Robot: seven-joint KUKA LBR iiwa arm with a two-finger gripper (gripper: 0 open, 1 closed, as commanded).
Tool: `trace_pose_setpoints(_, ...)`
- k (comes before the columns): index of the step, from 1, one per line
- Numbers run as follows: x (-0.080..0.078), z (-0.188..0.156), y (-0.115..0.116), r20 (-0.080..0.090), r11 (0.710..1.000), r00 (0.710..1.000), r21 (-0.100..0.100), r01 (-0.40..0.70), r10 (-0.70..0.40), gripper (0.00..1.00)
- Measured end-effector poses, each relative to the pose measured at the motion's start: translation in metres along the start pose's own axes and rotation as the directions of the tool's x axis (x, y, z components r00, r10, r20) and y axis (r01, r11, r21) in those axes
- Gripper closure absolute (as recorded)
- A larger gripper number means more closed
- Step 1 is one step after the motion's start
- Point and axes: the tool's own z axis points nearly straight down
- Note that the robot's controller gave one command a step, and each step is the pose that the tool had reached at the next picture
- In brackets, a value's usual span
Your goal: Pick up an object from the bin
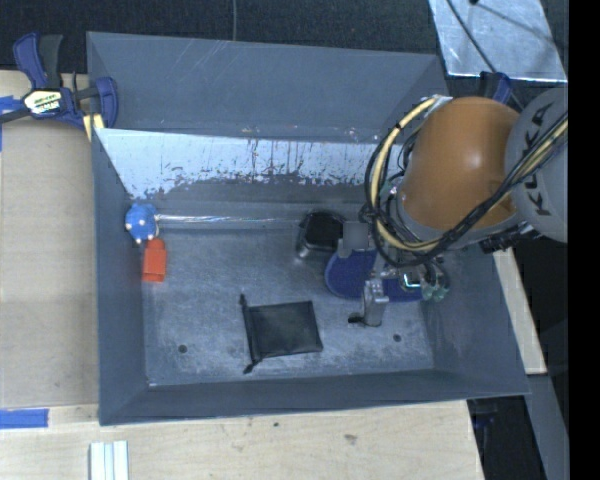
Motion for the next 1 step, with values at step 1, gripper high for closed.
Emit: trace_pose_setpoints(1,-0.0503,0.0718,-0.0336,0.017,0.996,0.996,-0.002,-0.088,0.088,0.0)
